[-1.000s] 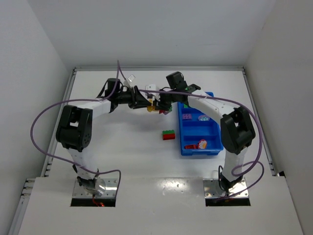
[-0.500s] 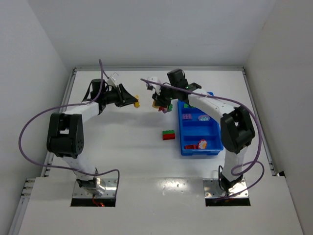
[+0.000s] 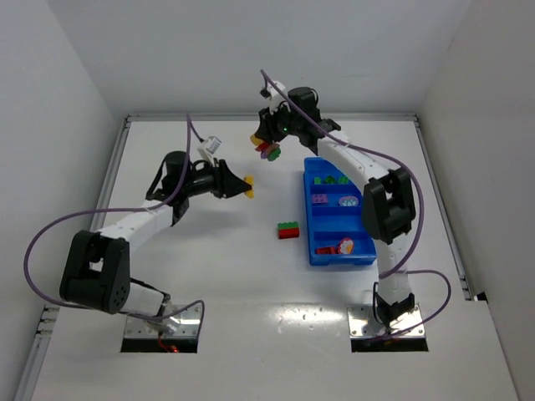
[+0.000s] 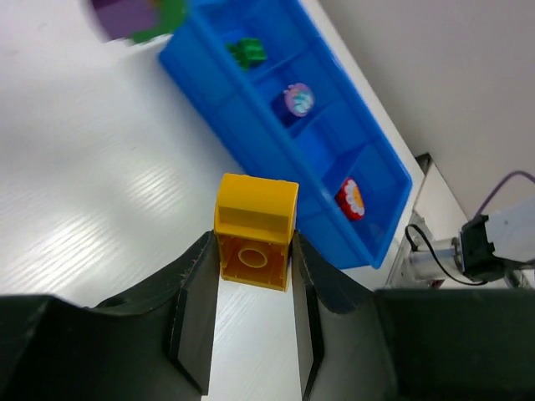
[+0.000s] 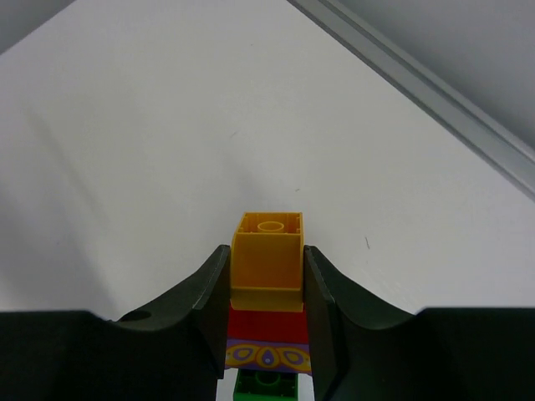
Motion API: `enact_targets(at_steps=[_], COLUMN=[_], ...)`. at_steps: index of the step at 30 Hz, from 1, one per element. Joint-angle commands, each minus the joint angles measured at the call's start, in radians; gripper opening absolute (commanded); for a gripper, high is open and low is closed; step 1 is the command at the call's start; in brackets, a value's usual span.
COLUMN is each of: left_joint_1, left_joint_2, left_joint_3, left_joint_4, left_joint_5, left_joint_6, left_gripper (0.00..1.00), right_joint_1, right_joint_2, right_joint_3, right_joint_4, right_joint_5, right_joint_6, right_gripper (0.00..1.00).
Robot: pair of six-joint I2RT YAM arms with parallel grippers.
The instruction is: Sort the legos into containers by color
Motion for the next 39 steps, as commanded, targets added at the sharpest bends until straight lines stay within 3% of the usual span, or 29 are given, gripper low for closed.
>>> enact_targets(at_steps=[1, 6, 14, 27, 39], left_joint_1=[-0.077, -0.209, -0.365, -0.502, -0.54], left_joint_2=[-0.02, 0.043, 0.169, 0.427, 0.559], left_joint_3=[-0.029, -0.04, 0.027, 0.305, 0.397], left_joint_4=[0.201, 0.413, 0.519, 0.495, 0.45], left_joint_5=[-0.047, -0.115, -0.231, -0.241, -0.213], left_joint_6=[-0.003, -0.119, -0.141, -0.119, -0.099], left_gripper=[0.1, 0.1, 0.1, 0.1, 0.13], right_joint_1=[-0.033, -0.079, -0.172, -0.249, -0.289], right_joint_2=[0.034, 0.055, 0.065, 0.065, 0.065], right_joint_3=[0.07, 0.101, 0.11, 0.083, 0.083], right_joint_4=[0.05, 0.059, 0.079, 0.117, 0.117], right_joint_5=[0.029, 0.019, -0.052, -0.155, -0.187], right_joint_6=[0.16, 0.246, 0.32, 0.401, 0.43], right_gripper=[0.0, 0.0, 0.0, 0.0, 0.0])
